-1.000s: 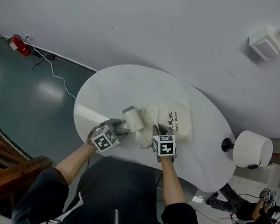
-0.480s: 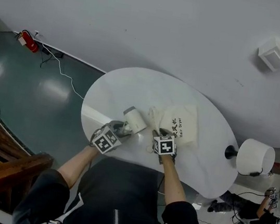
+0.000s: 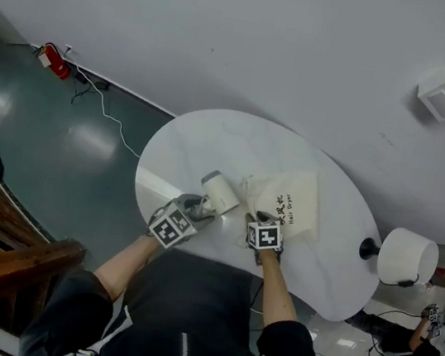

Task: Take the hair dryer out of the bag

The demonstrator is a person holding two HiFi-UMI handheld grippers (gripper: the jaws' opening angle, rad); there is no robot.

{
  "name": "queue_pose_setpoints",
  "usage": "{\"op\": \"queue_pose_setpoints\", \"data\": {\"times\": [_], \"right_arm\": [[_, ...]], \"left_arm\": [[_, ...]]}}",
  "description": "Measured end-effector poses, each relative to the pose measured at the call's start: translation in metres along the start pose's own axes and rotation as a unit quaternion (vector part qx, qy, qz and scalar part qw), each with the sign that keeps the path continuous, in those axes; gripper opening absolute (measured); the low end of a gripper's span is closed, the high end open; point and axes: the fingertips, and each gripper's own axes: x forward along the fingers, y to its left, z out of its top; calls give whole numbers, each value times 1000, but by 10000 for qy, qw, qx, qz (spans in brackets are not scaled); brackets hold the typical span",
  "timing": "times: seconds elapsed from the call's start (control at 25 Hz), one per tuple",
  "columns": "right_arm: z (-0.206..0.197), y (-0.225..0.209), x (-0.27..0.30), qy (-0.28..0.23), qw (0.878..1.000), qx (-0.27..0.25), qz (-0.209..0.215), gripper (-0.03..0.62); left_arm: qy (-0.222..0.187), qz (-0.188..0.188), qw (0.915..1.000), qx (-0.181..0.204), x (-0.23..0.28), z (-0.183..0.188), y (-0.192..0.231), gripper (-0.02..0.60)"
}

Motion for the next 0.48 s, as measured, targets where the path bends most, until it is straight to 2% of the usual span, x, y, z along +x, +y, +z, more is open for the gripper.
{"op": "queue_pose_setpoints", "data": {"times": [0.16,0.32,0.48], "right_arm": [[25,0,-17,-559,9983,9,-153,126],[49,4,-39,-1103,9937,109,-164,79],[75,14,-66,-1602,9867,-87,-245,12]], "left_arm": [[-58,73,10000,-30,-3,2,4,216],[-120,194,9997,-36,-5,9,11,216],[-227,330,9992,3,-12,21,20,216]]}}
